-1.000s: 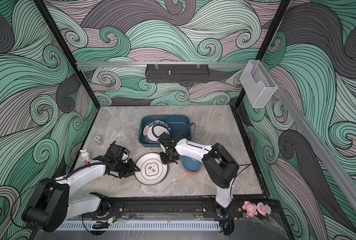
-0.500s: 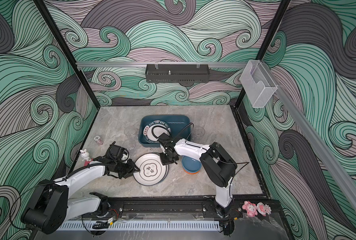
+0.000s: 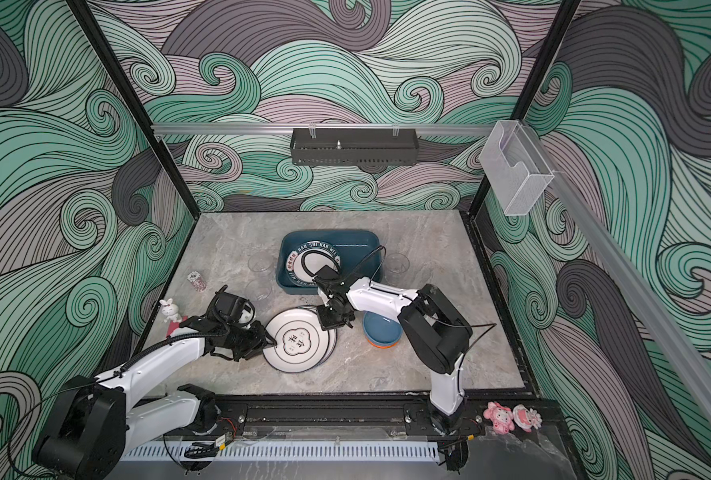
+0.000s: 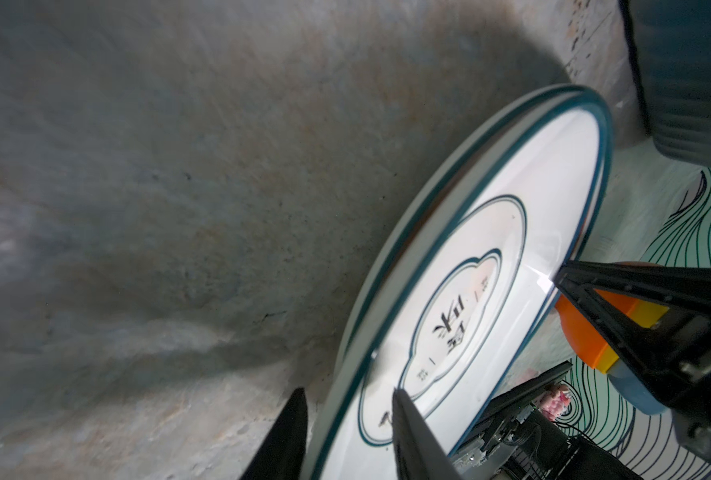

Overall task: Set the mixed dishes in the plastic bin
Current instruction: 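Grip the cloud-emblem plate stack rim with the right gripper while left holds the near rim, then lift the cloud-emblem plates with the right gripper while left tilts the stack up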

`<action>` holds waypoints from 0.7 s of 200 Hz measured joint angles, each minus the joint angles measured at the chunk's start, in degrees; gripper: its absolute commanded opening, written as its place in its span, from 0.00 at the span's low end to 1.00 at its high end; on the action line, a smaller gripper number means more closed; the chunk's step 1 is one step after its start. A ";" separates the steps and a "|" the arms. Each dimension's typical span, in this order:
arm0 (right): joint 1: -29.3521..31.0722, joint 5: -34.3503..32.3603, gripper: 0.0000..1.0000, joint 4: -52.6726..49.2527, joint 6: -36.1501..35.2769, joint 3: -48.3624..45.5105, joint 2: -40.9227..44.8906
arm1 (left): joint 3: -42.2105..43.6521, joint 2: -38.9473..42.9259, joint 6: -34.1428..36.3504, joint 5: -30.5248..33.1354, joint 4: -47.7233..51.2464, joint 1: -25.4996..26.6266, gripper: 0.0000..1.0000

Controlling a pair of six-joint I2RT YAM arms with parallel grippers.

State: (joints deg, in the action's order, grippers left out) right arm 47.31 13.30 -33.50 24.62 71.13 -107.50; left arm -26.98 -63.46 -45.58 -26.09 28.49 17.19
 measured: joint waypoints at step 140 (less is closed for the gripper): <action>0.26 0.42 0.14 0.00 0.02 0.00 -0.72 | -0.63 5.11 0.13 -1.55 1.55 0.00 0.00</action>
State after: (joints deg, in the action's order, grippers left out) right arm 47.57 13.72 -33.50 24.64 71.13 -108.22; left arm -27.62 -58.35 -45.45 -27.64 30.04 17.19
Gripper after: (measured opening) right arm 0.124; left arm 0.072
